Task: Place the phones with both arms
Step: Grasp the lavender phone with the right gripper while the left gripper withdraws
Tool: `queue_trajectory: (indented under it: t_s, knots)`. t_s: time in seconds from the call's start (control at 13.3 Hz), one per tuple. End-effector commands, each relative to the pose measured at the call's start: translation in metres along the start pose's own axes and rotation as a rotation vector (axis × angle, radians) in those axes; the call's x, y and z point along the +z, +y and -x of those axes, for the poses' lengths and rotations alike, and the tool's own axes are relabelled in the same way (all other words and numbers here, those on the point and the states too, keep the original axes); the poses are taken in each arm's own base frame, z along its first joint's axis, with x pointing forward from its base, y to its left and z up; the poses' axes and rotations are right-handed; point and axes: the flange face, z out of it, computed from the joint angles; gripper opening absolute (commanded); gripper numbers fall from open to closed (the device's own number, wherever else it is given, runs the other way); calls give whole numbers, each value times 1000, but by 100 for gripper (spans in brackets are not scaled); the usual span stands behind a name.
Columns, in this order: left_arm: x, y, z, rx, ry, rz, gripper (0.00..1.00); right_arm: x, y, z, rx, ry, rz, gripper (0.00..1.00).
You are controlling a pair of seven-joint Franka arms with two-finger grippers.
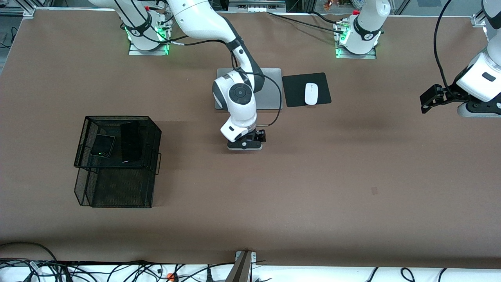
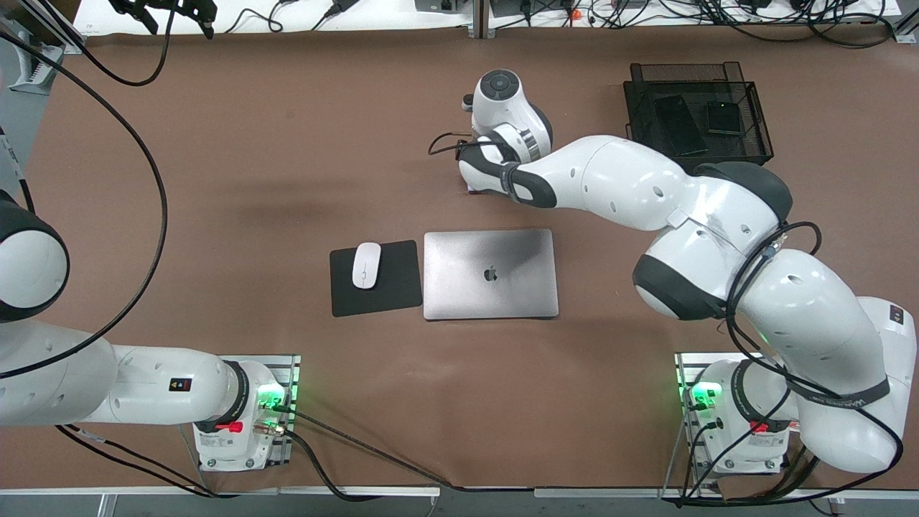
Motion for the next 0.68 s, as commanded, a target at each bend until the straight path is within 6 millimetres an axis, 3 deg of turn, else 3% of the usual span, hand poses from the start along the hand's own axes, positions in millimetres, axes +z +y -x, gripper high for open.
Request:
queue_trajectory:
  t_s: [0.0, 0.53, 0.6]
  knots:
    - [-6, -3, -4, 24, -11, 13, 100, 1, -8, 1, -20, 8, -10, 100]
    - [-7, 4, -4, 41, -7, 11, 100, 23, -9, 8, -30, 23, -10, 100]
    - [-7, 3, -4, 39, -7, 11, 100, 23, -9, 8, -31, 23, -10, 87]
